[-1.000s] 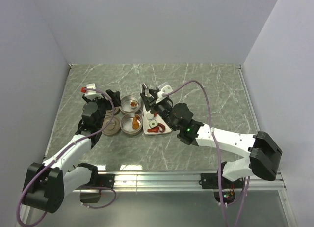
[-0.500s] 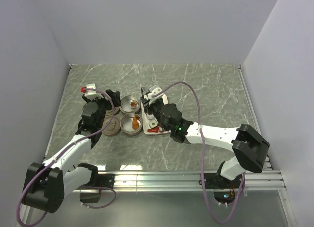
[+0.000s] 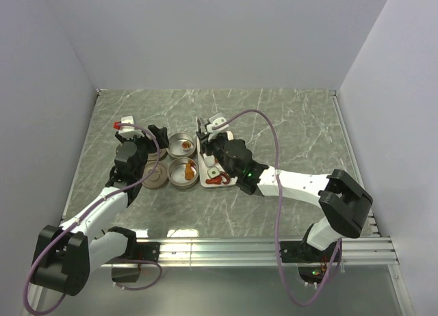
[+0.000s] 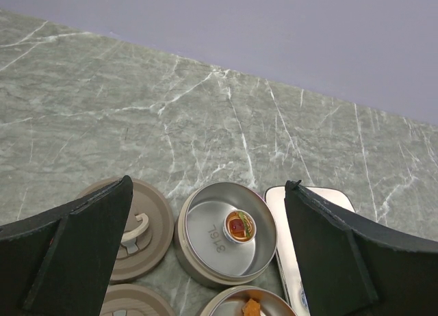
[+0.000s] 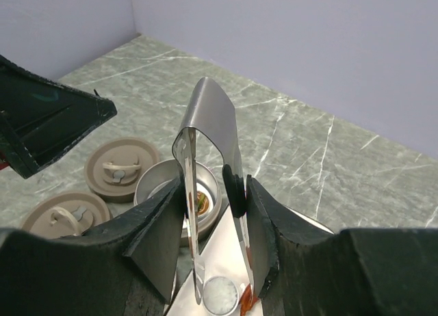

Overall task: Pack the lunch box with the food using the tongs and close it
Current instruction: Pick up the food using the clamp

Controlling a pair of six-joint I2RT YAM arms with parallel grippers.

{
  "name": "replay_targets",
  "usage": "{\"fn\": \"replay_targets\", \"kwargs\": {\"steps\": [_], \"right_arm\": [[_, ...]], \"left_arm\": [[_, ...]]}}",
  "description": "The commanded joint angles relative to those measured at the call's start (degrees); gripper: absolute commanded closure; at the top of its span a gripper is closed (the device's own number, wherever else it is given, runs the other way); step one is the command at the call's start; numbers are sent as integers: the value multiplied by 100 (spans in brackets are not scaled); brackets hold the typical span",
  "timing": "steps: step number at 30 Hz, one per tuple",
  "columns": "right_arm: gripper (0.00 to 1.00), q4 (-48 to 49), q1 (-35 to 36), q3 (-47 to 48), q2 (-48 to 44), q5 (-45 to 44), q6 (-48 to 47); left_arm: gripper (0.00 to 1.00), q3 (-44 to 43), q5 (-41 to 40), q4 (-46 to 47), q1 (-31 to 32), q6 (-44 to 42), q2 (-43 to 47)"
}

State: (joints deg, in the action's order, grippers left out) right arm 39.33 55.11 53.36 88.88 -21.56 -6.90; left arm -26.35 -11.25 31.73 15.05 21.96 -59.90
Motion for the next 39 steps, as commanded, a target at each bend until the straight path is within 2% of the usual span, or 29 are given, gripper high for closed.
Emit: {"fn": "replay_targets", "kwargs": {"steps": [1,25,32,39], "right_arm": [[53,171,-36,289,-11,55,109],[54,-198,-79,517,358,20,241],[67,-207,-88,508,288,-6,215],[71,-286,-88,649,147,29,66]], "left_arm": [[1,-37,17,141,7,46,-22],[1,-28,26,150,7,46,5],[1,-37,26,150,-2,37,5],[1,-37,8,141,-2,46,5]]}}
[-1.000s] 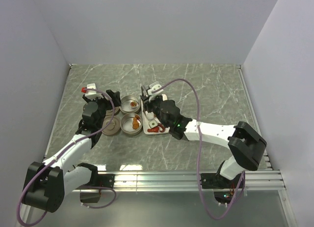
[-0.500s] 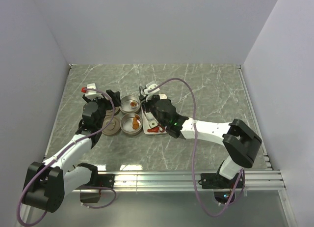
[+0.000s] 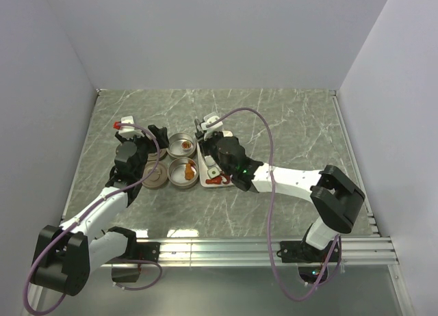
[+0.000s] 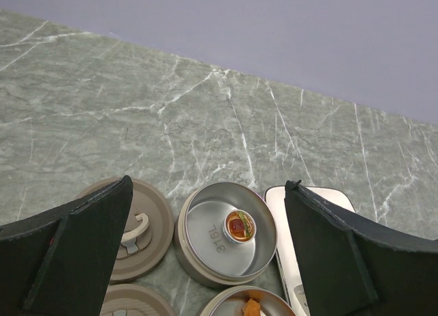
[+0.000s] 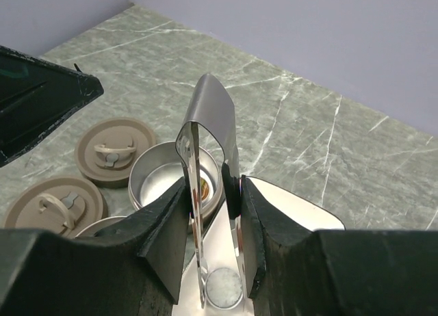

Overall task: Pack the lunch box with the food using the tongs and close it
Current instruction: Pick up the food using the clamp, then place the food into the lunch box

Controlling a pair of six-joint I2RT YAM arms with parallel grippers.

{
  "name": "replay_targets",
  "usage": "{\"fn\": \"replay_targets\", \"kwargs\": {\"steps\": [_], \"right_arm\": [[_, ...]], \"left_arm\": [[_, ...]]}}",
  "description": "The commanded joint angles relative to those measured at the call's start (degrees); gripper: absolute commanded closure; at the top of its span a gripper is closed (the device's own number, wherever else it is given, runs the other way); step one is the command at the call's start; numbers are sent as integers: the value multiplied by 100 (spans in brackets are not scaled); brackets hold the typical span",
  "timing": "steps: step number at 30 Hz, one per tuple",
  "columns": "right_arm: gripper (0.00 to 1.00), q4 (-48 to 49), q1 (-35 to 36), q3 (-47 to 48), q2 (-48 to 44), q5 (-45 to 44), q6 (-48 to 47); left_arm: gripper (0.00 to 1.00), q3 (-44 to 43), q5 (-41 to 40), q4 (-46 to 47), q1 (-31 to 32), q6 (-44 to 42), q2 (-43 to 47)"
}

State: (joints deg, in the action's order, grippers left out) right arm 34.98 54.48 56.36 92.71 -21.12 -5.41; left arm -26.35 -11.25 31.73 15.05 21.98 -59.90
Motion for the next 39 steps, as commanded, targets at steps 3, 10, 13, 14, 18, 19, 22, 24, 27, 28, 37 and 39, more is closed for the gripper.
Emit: {"fn": "replay_targets", "kwargs": {"steps": [3,10,13,14,18,19,22,24,27,28,37,39], "right_arm": [[72,132,-25,428,-271,3,-127],[73,114,-25,648,-314,161,-188],[73,123,-16,692,-393,345,-154],[73,123,-16,692,-420,407,-145],[73,132,10,683,-534,723,-31],[73,140,28,675,-560,785,-22],[73,219,124,570,-675,891,-30],[73,255,203,543,-736,952,-48],[73,290,274,517,-780,1066,-22],[73,290,291,517,-780,1154,-13],[73,307,414,762,-473,1444,128],[73,307,414,815,-376,1515,145]], "left_arm": [[1,-28,0,141,-2,43,5],[1,-28,8,141,-2,43,5],[1,-37,0,141,-2,35,-13],[1,-46,0,132,-2,35,-22],[1,-72,-9,123,-2,35,-66],[0,-72,-9,115,-2,35,-66],[1,-72,-18,115,-2,43,-57],[1,-63,-18,115,-2,43,-57],[1,-63,-18,115,-2,43,-57],[1,-63,-9,115,-2,43,-57],[0,-72,-9,106,-2,44,-57],[0,-72,-9,97,7,52,-57]]}}
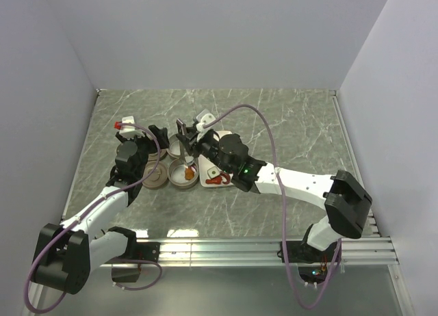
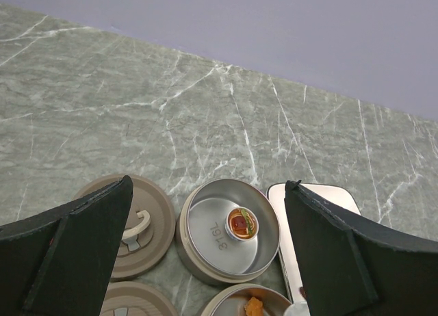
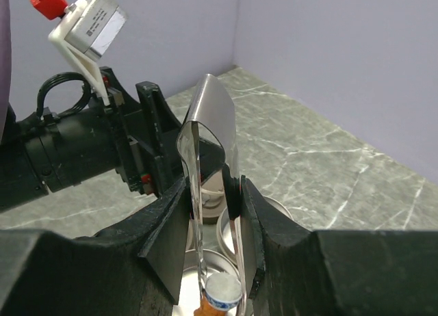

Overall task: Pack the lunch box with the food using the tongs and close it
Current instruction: Place the food into the lunch box

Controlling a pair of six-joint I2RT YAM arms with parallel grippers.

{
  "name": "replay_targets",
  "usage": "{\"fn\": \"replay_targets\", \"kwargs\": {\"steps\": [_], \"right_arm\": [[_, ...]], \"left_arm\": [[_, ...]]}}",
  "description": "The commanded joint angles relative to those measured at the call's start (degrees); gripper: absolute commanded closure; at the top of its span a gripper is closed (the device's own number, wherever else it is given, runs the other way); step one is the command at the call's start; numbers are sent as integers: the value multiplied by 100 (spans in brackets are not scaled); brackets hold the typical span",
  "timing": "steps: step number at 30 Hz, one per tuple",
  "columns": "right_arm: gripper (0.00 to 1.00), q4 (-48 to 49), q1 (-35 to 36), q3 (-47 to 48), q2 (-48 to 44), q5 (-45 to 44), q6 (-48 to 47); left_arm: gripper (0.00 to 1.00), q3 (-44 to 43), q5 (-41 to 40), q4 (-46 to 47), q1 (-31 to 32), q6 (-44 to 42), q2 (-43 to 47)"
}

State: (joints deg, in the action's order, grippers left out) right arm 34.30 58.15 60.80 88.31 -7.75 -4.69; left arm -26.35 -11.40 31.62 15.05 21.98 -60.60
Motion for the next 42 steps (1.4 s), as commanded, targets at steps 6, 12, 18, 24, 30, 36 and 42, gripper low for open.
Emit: {"fn": "replay_targets", "kwargs": {"steps": [6,12,18,24,30,36,42], "right_arm": [[71,323,65,591,291,282,82],[65,191,65,785,467,326,73],[61,200,74,732,432,344,82],[57,217,74,671,397,371,100],[53,217,74,653,397,371,108],[53,349,74,451,239,169,47],[54,428,65,92,-76,-385,-137]], "left_arm": [[1,-72,-20,108,-2,43,13],[1,-72,-38,99,-2,43,22],[1,-81,-29,99,-2,43,4],[1,-90,-20,99,-2,43,4],[0,-81,-20,99,-2,43,22],[1,-72,-20,99,-2,43,31],[1,-63,-38,108,-2,52,39]]}}
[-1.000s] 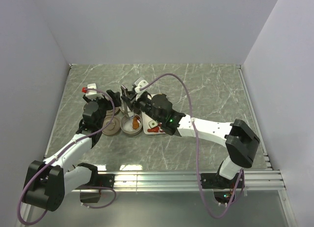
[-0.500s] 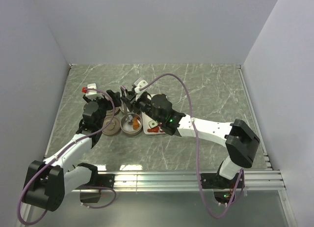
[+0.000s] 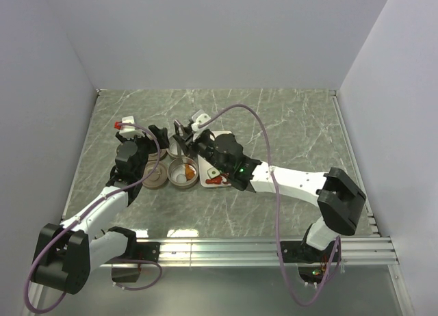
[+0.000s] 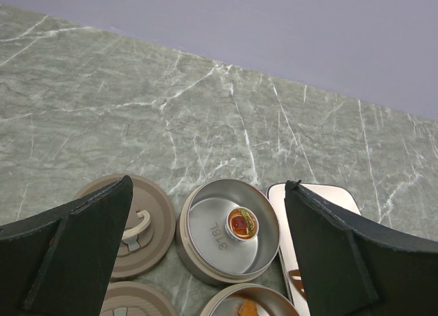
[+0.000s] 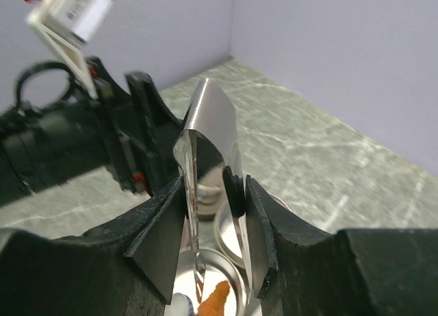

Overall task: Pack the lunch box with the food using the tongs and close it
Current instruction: Place the food into the lunch box, then pick up the food using the clamp

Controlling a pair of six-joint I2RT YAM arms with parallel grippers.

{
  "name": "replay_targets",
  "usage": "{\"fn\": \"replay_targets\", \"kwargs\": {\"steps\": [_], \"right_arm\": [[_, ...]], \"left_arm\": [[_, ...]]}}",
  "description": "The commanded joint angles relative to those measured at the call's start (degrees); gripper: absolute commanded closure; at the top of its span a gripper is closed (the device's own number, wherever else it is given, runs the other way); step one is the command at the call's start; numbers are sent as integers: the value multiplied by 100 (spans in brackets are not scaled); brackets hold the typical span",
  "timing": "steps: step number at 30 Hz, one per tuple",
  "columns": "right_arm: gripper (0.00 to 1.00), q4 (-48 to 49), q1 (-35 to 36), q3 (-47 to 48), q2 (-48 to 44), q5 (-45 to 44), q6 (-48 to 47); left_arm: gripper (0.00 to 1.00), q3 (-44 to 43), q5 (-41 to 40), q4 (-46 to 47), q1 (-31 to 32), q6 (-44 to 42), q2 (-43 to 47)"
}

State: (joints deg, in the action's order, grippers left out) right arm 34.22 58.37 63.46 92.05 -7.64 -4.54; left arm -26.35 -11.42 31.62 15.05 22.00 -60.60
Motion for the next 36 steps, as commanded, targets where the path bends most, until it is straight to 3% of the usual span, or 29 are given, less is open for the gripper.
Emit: {"fn": "replay_targets", "kwargs": {"steps": [1,13,36], "right_arm": [[54,471,43,-246,-503,-553,-179],[54,533,25,-1099,-1277,-1266,-302],[53,384,-10,-1398,-979,-1512,75]], "left_arm": [[1,-63,-27,108,-2,50,48],[0,-63,-36,99,-2,59,39],[1,-55,35,99,-2,76,13]]}}
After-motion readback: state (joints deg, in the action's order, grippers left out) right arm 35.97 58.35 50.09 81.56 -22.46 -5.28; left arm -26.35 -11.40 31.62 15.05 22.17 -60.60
